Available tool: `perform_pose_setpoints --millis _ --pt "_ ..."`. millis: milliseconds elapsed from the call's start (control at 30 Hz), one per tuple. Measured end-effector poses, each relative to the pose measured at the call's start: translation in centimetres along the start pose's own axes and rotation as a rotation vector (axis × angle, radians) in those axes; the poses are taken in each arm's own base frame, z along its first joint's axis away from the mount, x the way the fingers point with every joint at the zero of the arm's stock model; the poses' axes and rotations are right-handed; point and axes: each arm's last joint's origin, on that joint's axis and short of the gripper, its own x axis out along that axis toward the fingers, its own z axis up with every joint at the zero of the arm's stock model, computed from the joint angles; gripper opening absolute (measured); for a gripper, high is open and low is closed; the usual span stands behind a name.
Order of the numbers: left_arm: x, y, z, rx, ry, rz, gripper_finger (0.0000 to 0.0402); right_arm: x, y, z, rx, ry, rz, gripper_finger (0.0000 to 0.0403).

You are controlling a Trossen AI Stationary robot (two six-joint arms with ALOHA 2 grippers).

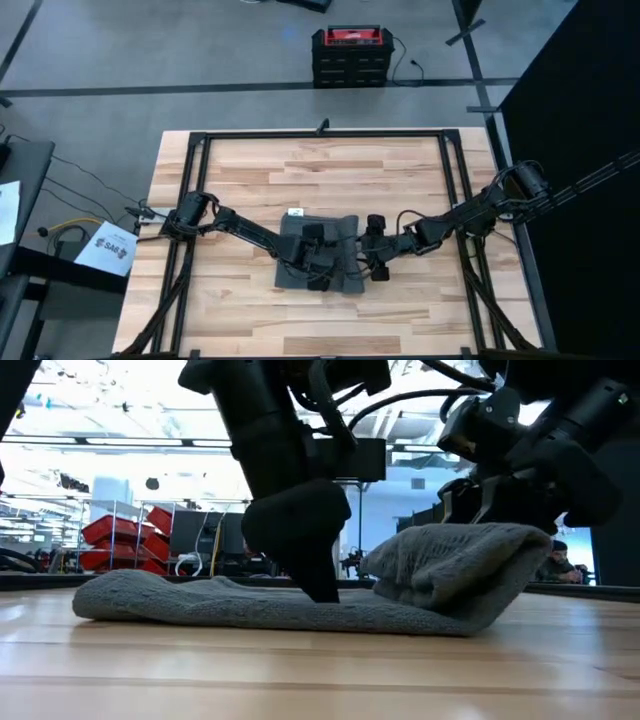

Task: Roll towel
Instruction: Roll the gray towel

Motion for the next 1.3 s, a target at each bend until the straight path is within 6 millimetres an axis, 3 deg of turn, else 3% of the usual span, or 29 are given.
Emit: perform_pose_setpoints --millis 767,1100,1300 --pt "0.5 0.0 0.7 -0.009 -0.069 -0.008 0.0191 0.6 -1.6 0.9 -0.023 -0.066 0.015 0.0249" --pt "-1.2 0.1 1.7 -0.001 0.019 0.011 0.0191 0.8 -1.6 0.8 -0.036 -0.054 0.014 0.0249" --pt "-2.6 -1.4 2.7 -0.038 -0.062 -0.027 0.0191 0.8 -1.6 0.8 -0.05 -0.057 0.014 0.0249"
